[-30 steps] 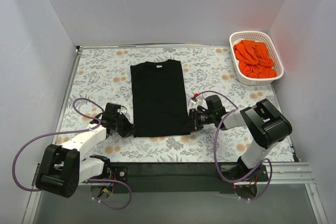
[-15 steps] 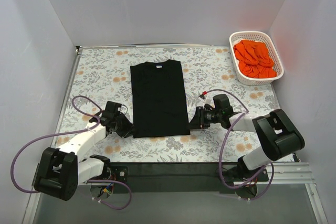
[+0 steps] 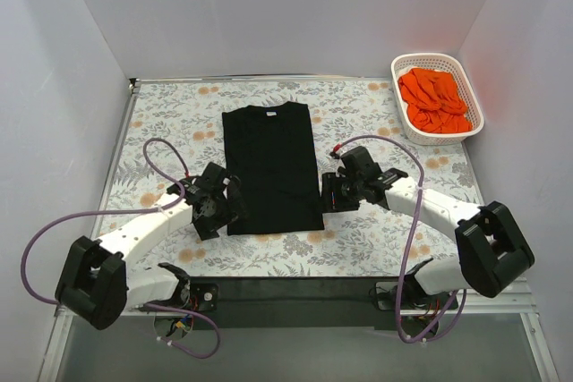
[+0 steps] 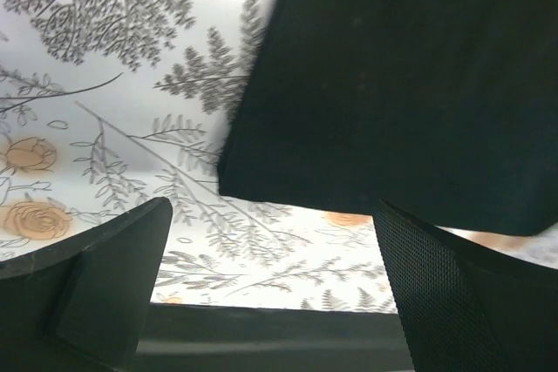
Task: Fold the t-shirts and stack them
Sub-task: Fold the tshirt
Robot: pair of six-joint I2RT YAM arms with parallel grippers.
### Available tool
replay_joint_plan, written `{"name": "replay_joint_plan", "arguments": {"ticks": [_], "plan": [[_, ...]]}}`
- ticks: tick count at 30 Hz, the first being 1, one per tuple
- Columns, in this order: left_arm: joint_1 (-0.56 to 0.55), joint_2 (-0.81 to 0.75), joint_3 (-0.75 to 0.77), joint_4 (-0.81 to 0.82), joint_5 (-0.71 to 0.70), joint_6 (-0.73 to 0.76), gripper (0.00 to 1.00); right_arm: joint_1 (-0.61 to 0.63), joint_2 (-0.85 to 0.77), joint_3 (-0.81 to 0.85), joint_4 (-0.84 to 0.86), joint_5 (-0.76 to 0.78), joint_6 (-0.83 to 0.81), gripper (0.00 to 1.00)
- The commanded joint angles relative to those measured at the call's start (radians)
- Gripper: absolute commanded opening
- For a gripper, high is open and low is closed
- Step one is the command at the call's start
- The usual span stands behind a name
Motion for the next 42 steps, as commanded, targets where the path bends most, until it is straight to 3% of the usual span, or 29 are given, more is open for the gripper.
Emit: {"name": "replay_joint_plan", "arguments": {"ticks": [1,9,18,33,38,42], "plan": [[-0.027,0.05,0.031,-0.058,-0.082,-0.013,0.93,0.058,0.043,0.05,-0.134,0.117,0.053,0.5],[-0.033,0.135,0.028,0.002,-0.062,0.036,0.79,0.117,0.134,0.097,-0.157,0.175,0.112,0.5],[-0.047,0.21,0.038,0.026,-0.052,0.069,0.61,0.158,0.204,0.142,-0.158,0.192,0.121,0.41],[-0.06,0.308,-0.006,0.043,-0.048,0.095,0.56,0.253,0.364,0.185,-0.316,0.317,0.195,0.39],[-0.06,0.347,0.001,0.046,-0.042,0.107,0.51,0.263,0.396,0.176,-0.329,0.309,0.208,0.25],[-0.062,0.362,-0.003,0.054,-0.036,0.113,0.35,0.263,0.421,0.163,-0.333,0.318,0.208,0.12]]}}
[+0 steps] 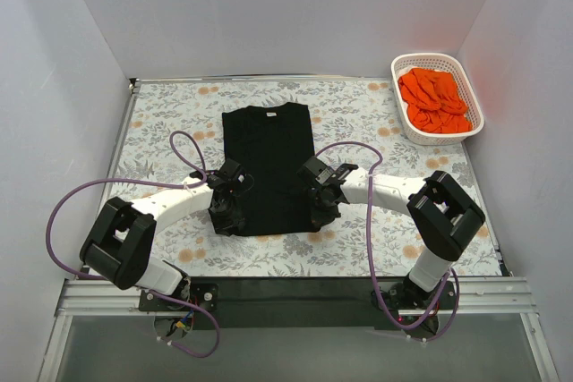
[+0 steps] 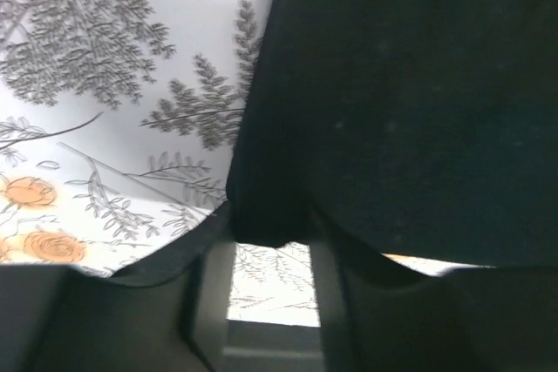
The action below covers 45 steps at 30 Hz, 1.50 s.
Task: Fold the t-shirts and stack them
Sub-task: Fold the tshirt
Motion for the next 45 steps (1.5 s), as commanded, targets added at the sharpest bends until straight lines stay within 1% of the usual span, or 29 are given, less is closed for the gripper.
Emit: {"name": "replay_joint_plan", "arguments": {"ticks": [1,3,4,6,9,10,11,14,18,20,21,22,23,25,26,27,31,33,34,35,37,38,39,41,42,43,45], "plan": [[-0.008,0.079,-0.075,0.078,-0.01,0.009,0.33,0.016,0.1,-0.073,-0.072,0.042,0.008,0.07],[-0.008,0.083,-0.077,0.079,-0.008,0.012,0.27,0.016,0.103,-0.073,-0.075,0.042,0.003,0.03],[-0.008,0.083,-0.078,0.079,-0.01,0.014,0.22,0.016,0.102,-0.07,-0.073,0.045,0.002,0.01],[-0.01,0.083,-0.078,0.076,-0.017,0.014,0.2,0.014,0.099,-0.064,-0.082,0.059,-0.001,0.01],[-0.008,0.08,-0.075,0.072,-0.021,0.017,0.09,0.016,0.093,-0.053,-0.098,0.074,-0.009,0.01],[-0.008,0.077,-0.075,0.069,-0.022,0.016,0.08,0.016,0.093,-0.05,-0.104,0.077,-0.013,0.01],[-0.008,0.077,-0.071,0.059,-0.022,0.017,0.0,0.016,0.091,-0.045,-0.107,0.08,-0.018,0.01],[-0.008,0.061,-0.043,0.009,-0.019,0.034,0.0,0.016,0.074,-0.047,-0.135,0.073,-0.044,0.01],[-0.018,0.004,-0.018,-0.097,0.03,0.071,0.0,0.016,0.018,-0.08,-0.211,0.007,-0.087,0.01],[-0.025,-0.033,-0.017,-0.146,0.097,0.087,0.0,0.014,-0.01,-0.102,-0.248,-0.028,-0.113,0.01],[-0.028,-0.045,-0.021,-0.196,0.129,0.11,0.0,0.017,-0.045,-0.132,-0.265,-0.048,-0.119,0.01],[-0.03,-0.055,-0.022,-0.223,0.195,0.118,0.0,0.017,-0.064,-0.146,-0.302,-0.08,-0.125,0.01],[-0.042,-0.07,-0.022,-0.27,0.223,0.126,0.0,0.017,-0.086,-0.16,-0.317,-0.096,-0.136,0.01],[-0.065,-0.12,-0.015,-0.312,0.266,0.121,0.0,0.019,-0.148,-0.185,-0.357,-0.137,-0.147,0.01],[-0.093,-0.142,-0.014,-0.344,0.312,0.115,0.0,0.02,-0.183,-0.186,-0.398,-0.151,-0.161,0.01],[-0.105,-0.188,-0.014,-0.361,0.328,0.109,0.0,0.022,-0.199,-0.188,-0.42,-0.176,-0.168,0.01],[-0.14,-0.274,-0.025,-0.416,0.438,0.08,0.0,0.023,-0.251,-0.153,-0.529,-0.193,-0.204,0.01],[-0.147,-0.3,-0.022,-0.419,0.467,0.072,0.0,0.022,-0.259,-0.094,-0.581,-0.178,-0.219,0.01],[-0.147,-0.308,-0.011,-0.422,0.452,0.063,0.0,0.022,-0.257,-0.071,-0.598,-0.164,-0.225,0.01],[-0.148,-0.305,0.033,-0.435,0.438,0.039,0.0,0.02,-0.249,0.002,-0.615,-0.144,-0.231,0.01],[-0.145,-0.3,0.11,-0.453,0.308,-0.015,0.0,0.003,-0.24,0.091,-0.676,-0.061,-0.234,0.01],[-0.137,-0.299,0.182,-0.456,0.249,-0.065,0.0,-0.004,-0.231,0.181,-0.691,-0.023,-0.237,0.01],[-0.131,-0.297,0.217,-0.45,0.175,-0.084,0.0,-0.023,-0.229,0.235,-0.702,0.047,-0.236,0.01],[-0.099,-0.277,0.264,-0.42,0.118,-0.104,0.0,-0.04,-0.216,0.318,-0.702,0.114,-0.242,0.01],[-0.091,-0.271,0.291,-0.403,0.098,-0.115,0.0,-0.058,-0.203,0.402,-0.701,0.166,-0.25,0.01],[-0.084,-0.266,0.299,-0.387,0.047,-0.119,0.0,-0.069,-0.193,0.436,-0.701,0.187,-0.257,0.01],[-0.061,-0.256,0.305,-0.329,0.015,-0.126,0.0,-0.089,-0.153,0.514,-0.699,0.23,-0.283,0.01]]}}
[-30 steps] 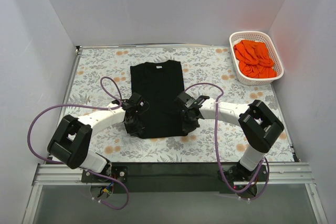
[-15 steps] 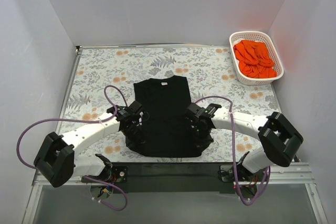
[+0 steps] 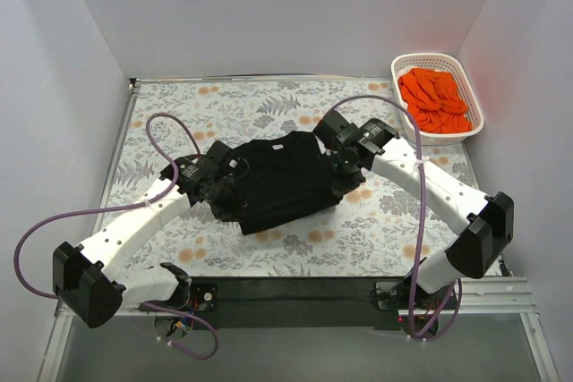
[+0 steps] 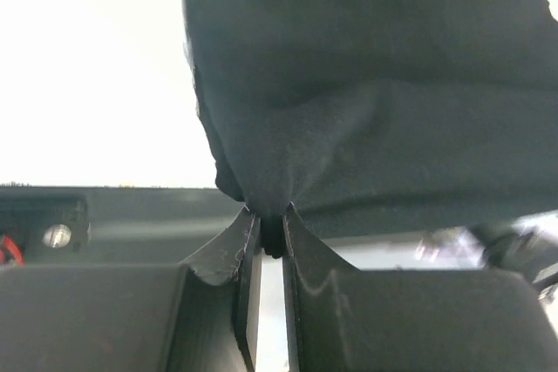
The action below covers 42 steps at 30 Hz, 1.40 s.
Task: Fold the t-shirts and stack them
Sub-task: Fold the tshirt
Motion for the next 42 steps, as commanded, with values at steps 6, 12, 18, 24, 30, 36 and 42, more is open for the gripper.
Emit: {"name": "replay_joint_plan", "arguments": {"ticks": [6,12,18,24,30,36,42], "plan": [[0.091,0.007,0.027,0.162,-0.252,-0.044,0.0,-0.055,0.129,0.279,-0.052,0.269,-0.118,0.01],[0.129,0.035,0.023,0.241,-0.263,-0.021,0.0,-0.085,0.183,0.369,0.023,0.286,-0.183,0.01],[0.162,0.064,0.024,0.294,-0.284,-0.003,0.0,-0.12,0.229,0.42,0.123,0.277,-0.25,0.01],[0.185,0.096,0.018,0.349,-0.313,0.01,0.0,-0.148,0.258,0.411,0.239,0.244,-0.311,0.01],[0.208,0.15,0.007,0.441,-0.336,0.027,0.0,-0.164,0.319,0.42,0.35,0.227,-0.356,0.01],[0.235,0.22,0.019,0.519,-0.353,0.057,0.0,-0.188,0.385,0.412,0.448,0.217,-0.38,0.01],[0.268,0.283,0.013,0.582,-0.362,0.076,0.0,-0.21,0.447,0.42,0.508,0.175,-0.397,0.01]]}}
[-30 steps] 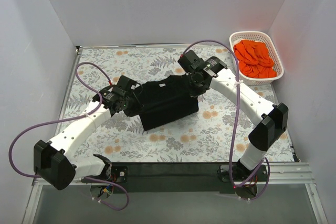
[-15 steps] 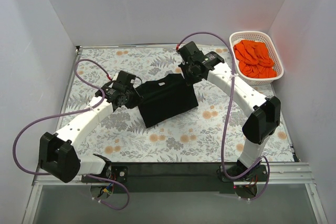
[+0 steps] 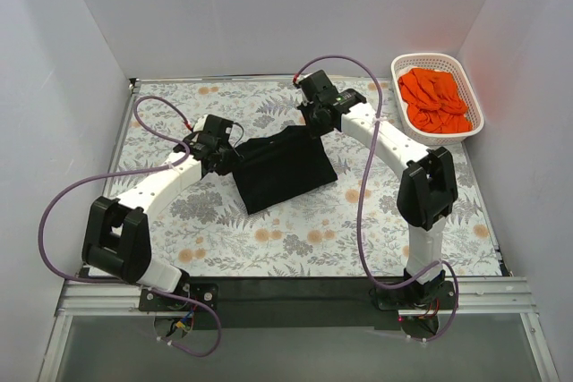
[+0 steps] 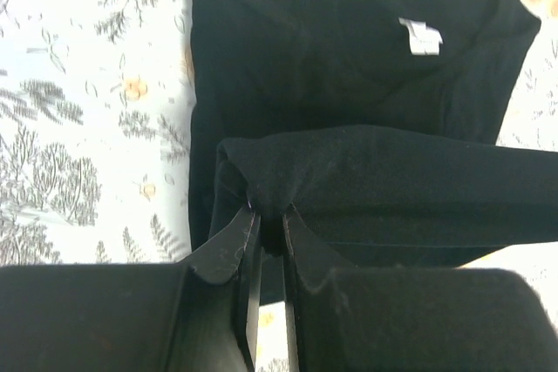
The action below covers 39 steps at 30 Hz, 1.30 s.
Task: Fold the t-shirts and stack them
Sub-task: Fold the tshirt
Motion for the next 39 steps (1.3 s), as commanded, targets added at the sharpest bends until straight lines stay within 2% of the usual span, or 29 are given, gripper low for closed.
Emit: {"name": "replay_joint_plan", "arguments": {"ticks": [1,16,21,32,39], "plan": [[0.037,0.013,0.003,0.024,-0.087,0.039,0.0,-0.038,0.021,0.042,0.08,0.024,-0.039,0.01],[0.061,0.139,-0.029,0.149,-0.093,0.037,0.0,-0.077,0.134,0.031,0.225,-0.007,-0.077,0.01],[0.063,0.133,-0.052,0.172,-0.13,0.014,0.0,-0.086,0.15,-0.01,0.308,-0.002,-0.082,0.01],[0.063,0.104,-0.064,0.194,-0.15,0.013,0.0,-0.1,0.162,-0.052,0.38,0.001,-0.073,0.01],[0.063,0.138,-0.067,0.199,-0.159,0.011,0.0,-0.107,0.197,-0.059,0.393,0.001,-0.087,0.01]]}}
